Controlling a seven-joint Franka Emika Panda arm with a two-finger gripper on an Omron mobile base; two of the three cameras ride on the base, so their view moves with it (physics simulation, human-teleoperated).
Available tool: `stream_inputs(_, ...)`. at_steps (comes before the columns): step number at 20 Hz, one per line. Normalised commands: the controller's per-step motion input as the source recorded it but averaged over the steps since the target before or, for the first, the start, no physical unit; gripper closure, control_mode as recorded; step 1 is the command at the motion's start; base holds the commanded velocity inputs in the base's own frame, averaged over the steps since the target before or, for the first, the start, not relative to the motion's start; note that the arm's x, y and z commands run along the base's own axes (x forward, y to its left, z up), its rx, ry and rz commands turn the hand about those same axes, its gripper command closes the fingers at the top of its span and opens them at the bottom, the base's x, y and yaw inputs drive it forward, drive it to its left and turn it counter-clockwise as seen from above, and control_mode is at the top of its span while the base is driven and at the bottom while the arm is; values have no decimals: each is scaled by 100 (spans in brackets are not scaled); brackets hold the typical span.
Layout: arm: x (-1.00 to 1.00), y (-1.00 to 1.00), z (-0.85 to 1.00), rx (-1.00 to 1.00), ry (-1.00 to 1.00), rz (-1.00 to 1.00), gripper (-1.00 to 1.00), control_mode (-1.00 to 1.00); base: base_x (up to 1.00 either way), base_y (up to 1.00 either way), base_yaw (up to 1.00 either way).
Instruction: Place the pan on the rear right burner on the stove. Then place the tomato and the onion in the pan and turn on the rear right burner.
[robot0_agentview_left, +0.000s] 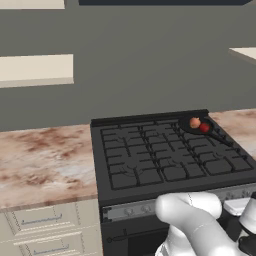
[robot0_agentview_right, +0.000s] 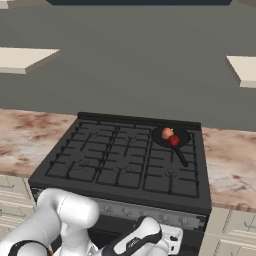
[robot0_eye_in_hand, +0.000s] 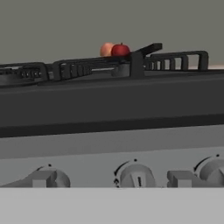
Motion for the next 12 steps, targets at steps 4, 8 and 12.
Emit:
stream_inputs(4,3,-9,-2,0,0,0,-100,-100,0,0,0)
stream_inputs(8,0,-5,-5,0,0,0,-100,-100,0,0,0)
stream_inputs(12,0,0,-3,0,0,0,-100,-100,0,0,0)
